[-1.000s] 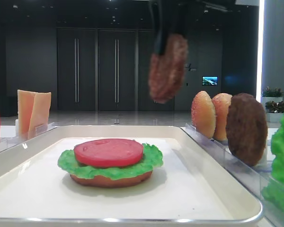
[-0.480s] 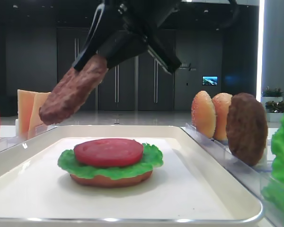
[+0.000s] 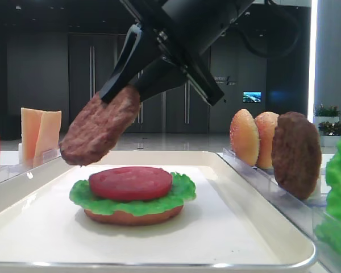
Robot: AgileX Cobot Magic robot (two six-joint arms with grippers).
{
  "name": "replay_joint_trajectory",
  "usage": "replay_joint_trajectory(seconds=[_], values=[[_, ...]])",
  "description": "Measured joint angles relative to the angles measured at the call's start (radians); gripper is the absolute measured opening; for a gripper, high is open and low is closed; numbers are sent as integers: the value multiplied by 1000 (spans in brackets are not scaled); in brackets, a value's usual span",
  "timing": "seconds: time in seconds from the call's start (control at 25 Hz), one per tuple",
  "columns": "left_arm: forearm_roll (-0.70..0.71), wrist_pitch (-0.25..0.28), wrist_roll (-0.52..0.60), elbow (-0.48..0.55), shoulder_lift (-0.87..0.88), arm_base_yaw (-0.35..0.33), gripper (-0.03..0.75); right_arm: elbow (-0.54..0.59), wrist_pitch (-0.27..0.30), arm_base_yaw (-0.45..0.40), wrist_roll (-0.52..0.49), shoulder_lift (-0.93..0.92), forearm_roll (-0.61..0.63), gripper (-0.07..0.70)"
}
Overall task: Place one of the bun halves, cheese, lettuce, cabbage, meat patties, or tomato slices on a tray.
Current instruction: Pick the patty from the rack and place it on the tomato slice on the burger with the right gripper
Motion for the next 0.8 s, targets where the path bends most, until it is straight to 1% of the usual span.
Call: replay_joint_trajectory(seconds=[0.12, 0.36, 0.56, 0.8], values=[[0, 0, 0, 0, 0, 0, 159, 0, -3, -6, -23, 0, 2, 112], [0, 0, 0, 0, 0, 0, 159, 1, -4, -8, -30, 0, 2, 112], [0, 0, 0, 0, 0, 0, 159, 35, -37, -12, -39, 0, 5, 111], [0, 0, 0, 0, 0, 0, 159, 51, -41, -25, -56, 0, 5, 111]])
